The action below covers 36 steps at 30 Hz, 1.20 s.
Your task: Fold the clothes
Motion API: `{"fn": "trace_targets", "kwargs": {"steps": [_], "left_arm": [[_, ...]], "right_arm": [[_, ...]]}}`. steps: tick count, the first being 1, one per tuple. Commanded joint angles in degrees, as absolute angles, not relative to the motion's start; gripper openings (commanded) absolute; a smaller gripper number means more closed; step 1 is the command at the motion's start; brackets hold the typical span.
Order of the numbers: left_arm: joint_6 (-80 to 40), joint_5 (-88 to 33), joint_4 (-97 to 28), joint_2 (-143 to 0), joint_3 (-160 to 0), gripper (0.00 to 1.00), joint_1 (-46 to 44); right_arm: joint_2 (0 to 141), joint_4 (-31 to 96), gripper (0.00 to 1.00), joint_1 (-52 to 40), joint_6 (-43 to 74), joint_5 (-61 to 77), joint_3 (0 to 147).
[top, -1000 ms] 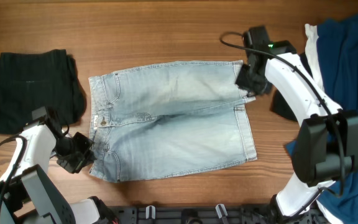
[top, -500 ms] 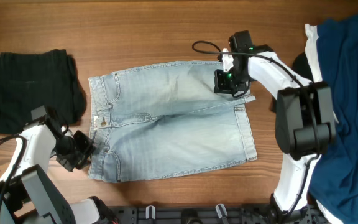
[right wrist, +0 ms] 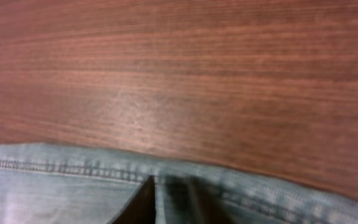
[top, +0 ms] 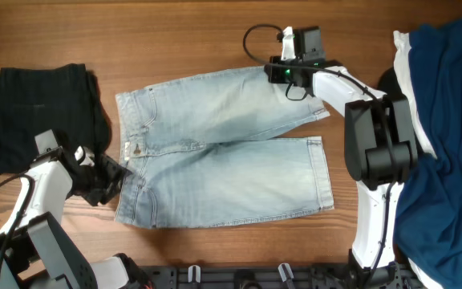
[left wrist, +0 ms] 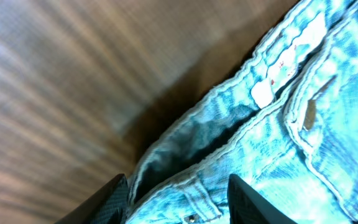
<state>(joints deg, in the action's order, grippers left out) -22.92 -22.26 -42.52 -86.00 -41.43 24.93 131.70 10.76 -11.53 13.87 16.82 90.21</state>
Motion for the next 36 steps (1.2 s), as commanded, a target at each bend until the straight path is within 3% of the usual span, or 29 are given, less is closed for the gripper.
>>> {"fn": "trace_targets", "kwargs": {"steps": [1,2,3,5,8,10,14,26,31,36], "left_arm": [[-18.09,-25.52,-40.64,-86.13,-43.44,0.52,25.15],[-16.12,-25.47,-40.69,-86.13,-45.36,0.53,24.69],[-15.35,-25.45,-40.56,-86.13,-47.22,0.53,24.14],[-15.4,-24.53,-38.7,-86.15,-51.16,0.55,22.35],[-15.38,-24.32,-33.41,-86.15,-54.15,0.57,17.58],[-15.38,-22.31,-31.14,-86.52,-54.13,0.57,13.76],[-15.38,-18.13,-28.18,-90.0,-54.13,0.5,7.97],[-15.66,-16.4,-14.94,-105.75,-54.13,0.47,5.93],[-23.81,-16.38,-3.22,-108.53,-54.13,0.47,5.93],[-26.39,-16.4,5.52,-112.46,-54.13,0.55,5.85]], "right_arm": [[135.11,20.93,0.26,-6.66,13.28,10.31,99.11],[134.5,26.48,0.34,-5.74,11.22,10.17,103.46],[133.8,30.0,0.52,-5.13,10.44,9.74,106.28],[131.33,37.69,0.68,-3.6,10.48,8.56,112.18],[126.02,50.24,0.65,-2.39,9.04,8.58,114.67],[124.86,61.47,0.52,-2.39,9.06,8.58,114.67],[125.32,72.77,0.5,-3.25,8.95,9.04,109.86],[125.47,45.15,0.43,-3.75,10.81,10.31,86.19],[125.93,31.77,0.42,-3.73,15.31,10.31,84.71],[127.13,21.04,0.44,-3.49,16.12,8.95,84.73]]}}
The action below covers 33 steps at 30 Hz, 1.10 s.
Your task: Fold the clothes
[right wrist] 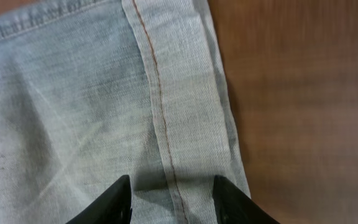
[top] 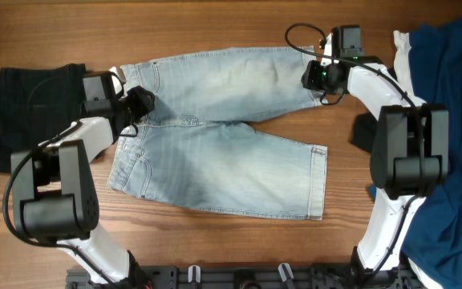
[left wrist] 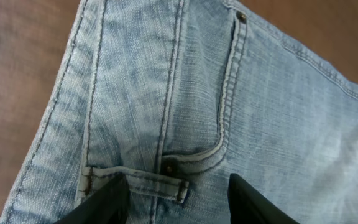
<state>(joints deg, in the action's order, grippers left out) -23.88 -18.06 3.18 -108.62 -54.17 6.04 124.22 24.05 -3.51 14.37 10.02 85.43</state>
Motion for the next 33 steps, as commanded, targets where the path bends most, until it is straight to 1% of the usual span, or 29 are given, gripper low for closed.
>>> {"fn": "trace_targets", "kwargs": {"steps": [1,2,4,5,6,7,8,9,12,15,17,19,20,22,23,24,28,33], "left_arm": [[-26.39,-16.4,6.94,-112.53,-54.13,0.57,5.85],[-26.41,-16.56,8.58,-112.51,-54.15,0.58,5.85],[-26.39,-18.22,10.04,-112.51,-55.16,0.58,5.85],[-26.39,-18.98,9.58,-112.49,-55.92,0.59,5.85],[-25.91,-20.18,8.01,-111.85,-57.12,0.6,5.98],[-25.43,-20.34,4.99,-110.56,-58.28,0.64,6.24],[-23.05,-20.34,1.3,-108.73,-59.27,0.83,6.66],[-20.18,-20.29,-4.1,-105.84,-60.16,1.0,7.18],[-16.82,-19.86,-19.49,-96.53,-60.6,1.0,8.69],[-16.69,-18.37,-36.1,-87.48,-60.6,1.0,10.83],[-16.71,-18.39,-44.07,-83.83,-60.6,1.0,12.25],[-16.93,-18.31,-52.58,-81.84,-60.6,1.0,13.34],[-17.58,-18.11,-56.99,-81.62,-60.6,1.0,13.87],[-20.93,-16.38,-64.14,-81.71,-60.03,0.99,14.85],[-21.65,-15.94,-65.69,-81.71,-59.61,0.97,15.25],[-23.94,-15.94,-67.0,-81.69,-58.43,0.92,15.97],[-29.74,-15.88,-64.07,-81.62,-53.36,0.91,18.85],[-30.59,-16.91,-56.55,-81.65,-46.61,0.9,19.73]], "right_arm": [[127.13,19.46,0.44,-3.27,16.08,8.95,84.73],[127.13,18.28,0.44,-3.11,16.1,8.97,84.82],[127.13,17.82,0.54,-2.63,15.33,8.99,86.43],[127.0,18.68,0.61,-2.52,14.66,9.02,87.5],[126.23,22.46,0.81,-2.48,13.15,8.99,89.86],[125.23,26.13,1.0,-2.42,11.81,8.95,91.81],[123.33,31.38,1.0,-2.2,10.9,8.25,94.45],[121.36,35.33,1.0,-1.98,10.7,7.33,95.96],[113.4,45.25,1.0,-1.52,10.81,7.62,96.84],[106.69,57.04,1.0,-1.52,10.87,10.57,96.84],[104.9,63.53,1.0,-1.52,14.57,10.55,96.79],[103.57,70.5,1.0,-1.54,22.57,10.74,96.01],[102.74,72.23,1.0,-1.61,25.15,12.14,94.74],[99.11,71.13,1.0,-1.69,29.34,17.61,88.68],[97.38,69.87,1.0,-1.69,30.92,18.63,86.3],[92.66,66.22,1.0,-1.69,35.66,20.01,79.88],[78.17,57.06,1.0,-3.27,47.83,26.94,61.41],[64.97,51.07,0.99,-10.92,65.73,27.81,40.62]]}}
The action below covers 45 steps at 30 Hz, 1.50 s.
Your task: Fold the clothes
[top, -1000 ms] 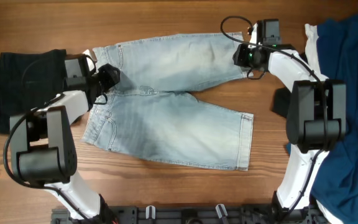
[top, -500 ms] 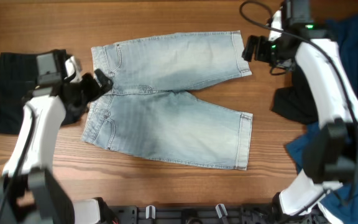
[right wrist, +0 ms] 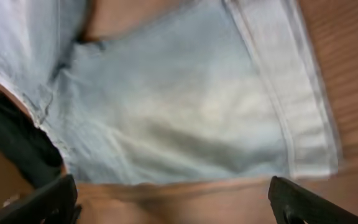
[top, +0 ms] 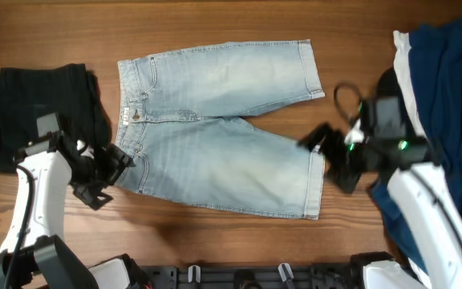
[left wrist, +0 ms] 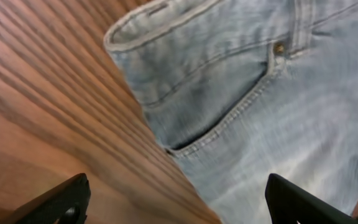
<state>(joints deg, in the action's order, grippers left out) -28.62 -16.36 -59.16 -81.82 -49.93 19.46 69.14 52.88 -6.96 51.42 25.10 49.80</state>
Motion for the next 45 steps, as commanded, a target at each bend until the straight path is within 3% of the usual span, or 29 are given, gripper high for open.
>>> {"fn": "trace_targets", "kwargs": {"steps": [1,5,21,25,26,27,30,32,41,45], "left_arm": [[-30.68,-16.91,-55.48,-81.65,-45.54,0.9,19.73],[-30.72,-19.46,-51.18,-81.65,-40.95,0.9,19.73],[-30.72,-20.58,-48.01,-81.65,-38.5,0.92,19.73],[-30.74,-20.56,-48.8,-81.65,-38.5,0.91,19.73],[-30.72,-20.56,-48.9,-81.65,-38.5,0.91,19.73],[-30.72,-20.56,-49.19,-81.65,-38.5,0.91,19.73],[-30.72,-20.53,-49.45,-81.65,-38.5,0.91,19.73],[-30.72,-20.53,-49.25,-81.65,-38.5,0.91,19.73],[-30.7,-20.53,-48.31,-81.65,-38.5,0.94,19.73],[-30.52,-16.43,-45.95,-81.67,-38.46,0.9,19.73]], "right_arm": [[64.1,50.22,0.99,-12.4,68.27,28.71,37.76],[63.53,49.71,0.99,-16.14,78.04,30.09,28.73],[65.45,41.85,0.98,-16.12,90.06,15.44,23.2],[67.75,38.39,0.8,-16.12,89.91,14.59,22.0],[68.18,38.41,0.71,-16.12,89.58,14.17,22.0],[68.42,38.35,0.53,-16.12,88.64,13.74,22.0],[68.49,38.41,0.2,-16.12,88.47,11.9,22.0],[68.49,38.44,0.07,-16.12,88.42,10.04,22.0],[68.49,37.41,0.05,-16.12,85.1,6.28,22.0],[68.49,36.64,0.05,-16.12,83.26,5.34,22.0]]}}
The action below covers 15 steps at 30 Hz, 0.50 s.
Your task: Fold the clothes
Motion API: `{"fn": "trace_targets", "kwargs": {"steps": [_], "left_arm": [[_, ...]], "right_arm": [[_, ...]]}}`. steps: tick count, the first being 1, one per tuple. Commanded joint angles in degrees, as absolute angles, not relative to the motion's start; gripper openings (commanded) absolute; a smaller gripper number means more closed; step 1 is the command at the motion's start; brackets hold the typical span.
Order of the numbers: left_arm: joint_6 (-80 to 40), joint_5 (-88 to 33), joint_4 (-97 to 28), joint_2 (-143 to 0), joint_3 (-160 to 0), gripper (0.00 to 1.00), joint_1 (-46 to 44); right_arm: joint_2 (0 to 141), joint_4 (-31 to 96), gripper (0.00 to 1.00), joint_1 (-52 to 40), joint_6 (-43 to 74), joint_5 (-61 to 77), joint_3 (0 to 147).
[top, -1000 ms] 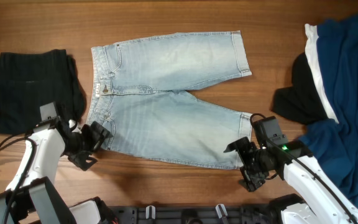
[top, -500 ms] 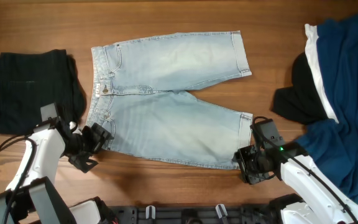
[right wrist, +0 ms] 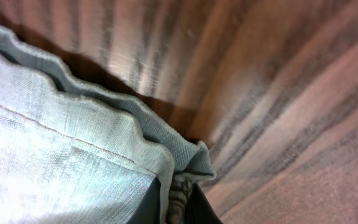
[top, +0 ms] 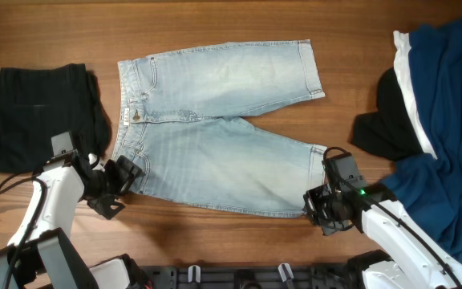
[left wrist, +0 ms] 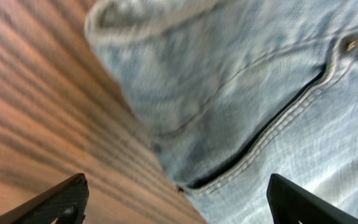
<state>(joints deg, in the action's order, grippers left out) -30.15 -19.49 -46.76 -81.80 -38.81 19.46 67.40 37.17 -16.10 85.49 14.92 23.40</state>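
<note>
Light blue denim shorts (top: 215, 144) lie spread flat on the wooden table (top: 231, 24), waistband to the left and both legs pointing right. My left gripper (top: 122, 185) is open at the near corner of the waistband. Its wrist view shows the front pocket (left wrist: 260, 118) between widely parted fingers (left wrist: 61, 199). My right gripper (top: 315, 206) is shut on the hem corner (right wrist: 185, 165) of the nearer leg, the cloth bunched between its fingers (right wrist: 148, 208).
A folded black garment (top: 42, 112) lies at the far left. A heap of blue, white and black clothes (top: 439, 120) fills the right side. A black rail (top: 239, 277) runs along the table's front edge.
My right gripper was open beside the nearer leg's hem; it is now lower, at the hem's near corner, and shut on it. My left gripper stays open at the waistband's near corner.
First the shorts lay askew, my left gripper at the near waistband and my right shut on the far leg's hem. Then both were at the far edge, with the shorts shifted. Then the shorts lay straighter and both grippers were open near the front edge. Now my right holds the hem.
</note>
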Motion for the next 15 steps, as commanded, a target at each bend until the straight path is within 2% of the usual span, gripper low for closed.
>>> {"fn": "trace_targets", "kwargs": {"steps": [1,5,8,10,11,12,13,14,15], "left_arm": [[-30.55,-14.22,-45.69,-81.82,-38.46,0.89,19.73],[-32.08,-12.56,-43.53,-83.7,-38.46,0.88,19.59],[-32.67,-12.56,-41.87,-85.49,-38.46,0.82,19.2],[-32.69,-12.56,-40.32,-86.46,-38.46,0.63,18.5],[-32.73,-12.56,-39.77,-87.07,-38.46,0.46,17.89],[-33.58,-12.53,-39.81,-87.15,-38.46,0.25,17.5],[-33.56,-12.56,-39.86,-87.13,-38.46,0.13,17.34],[-33.54,-12.53,-40.38,-87.11,-38.46,0.04,17.37],[-33.5,-12.45,-41.39,-87.11,-38.46,0.04,17.39]], "right_arm": [[68.49,36.58,0.05,-16.12,82.81,5.32,22.0],[68.49,36.45,0.05,-16.12,82.5,5.37,22.0],[68.49,36.45,0.05,-16.12,82.5,5.37,22.0],[68.49,36.45,0.04,-16.12,82.5,5.37,22.0],[68.49,36.47,0.05,-16.12,82.48,5.34,22.0],[68.49,36.51,0.05,-16.12,82.46,5.34,22.0],[68.49,36.51,0.05,-16.12,82.46,5.34,22.0],[68.49,36.51,0.05,-16.12,82.48,5.32,22.0],[68.49,36.51,0.04,-16.12,82.43,5.32,22.0]]}}
